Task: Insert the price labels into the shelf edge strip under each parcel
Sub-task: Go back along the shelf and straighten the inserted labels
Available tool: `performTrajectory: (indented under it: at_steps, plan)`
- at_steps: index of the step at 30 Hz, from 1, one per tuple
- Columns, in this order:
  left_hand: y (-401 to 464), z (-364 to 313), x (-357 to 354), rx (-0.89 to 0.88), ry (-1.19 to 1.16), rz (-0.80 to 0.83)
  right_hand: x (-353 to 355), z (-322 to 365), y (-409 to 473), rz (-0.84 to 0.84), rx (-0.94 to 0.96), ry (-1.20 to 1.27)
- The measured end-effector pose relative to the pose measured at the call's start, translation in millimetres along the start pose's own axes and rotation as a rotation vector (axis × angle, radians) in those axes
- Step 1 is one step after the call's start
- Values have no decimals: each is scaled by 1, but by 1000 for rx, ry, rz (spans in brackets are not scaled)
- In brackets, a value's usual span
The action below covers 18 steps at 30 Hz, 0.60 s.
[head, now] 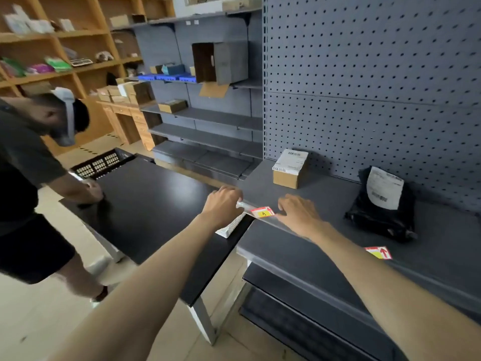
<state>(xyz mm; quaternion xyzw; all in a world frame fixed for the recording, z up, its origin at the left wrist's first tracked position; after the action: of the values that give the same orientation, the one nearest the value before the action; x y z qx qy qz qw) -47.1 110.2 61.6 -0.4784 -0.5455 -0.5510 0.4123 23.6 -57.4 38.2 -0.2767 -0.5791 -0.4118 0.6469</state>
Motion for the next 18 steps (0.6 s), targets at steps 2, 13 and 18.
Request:
performTrajectory:
  at_steps: [2, 13, 18]
  plan:
    - [21, 5, -16, -77, -16, 38, -5, -2, 8, 6, -76, 10]
    - [73, 28, -90, -369, 34, 179, -38, 36, 42, 4, -273, 36]
    - [71, 38, -106, -426, -23, 125, -46, 38, 35, -30, -347, 20]
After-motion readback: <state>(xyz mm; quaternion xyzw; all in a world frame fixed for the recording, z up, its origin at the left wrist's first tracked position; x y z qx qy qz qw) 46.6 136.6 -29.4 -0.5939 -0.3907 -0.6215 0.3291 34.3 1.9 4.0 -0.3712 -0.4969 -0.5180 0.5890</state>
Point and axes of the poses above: each hand's wrist, its own y-axis towards the middle knuckle, its own x-axis out of the back of the hand, z = x × y, the point moved 6 cm from there along y, towards the middle knuckle, and after that the axes turned 13 degrees about -x, right-handed, at the moved point
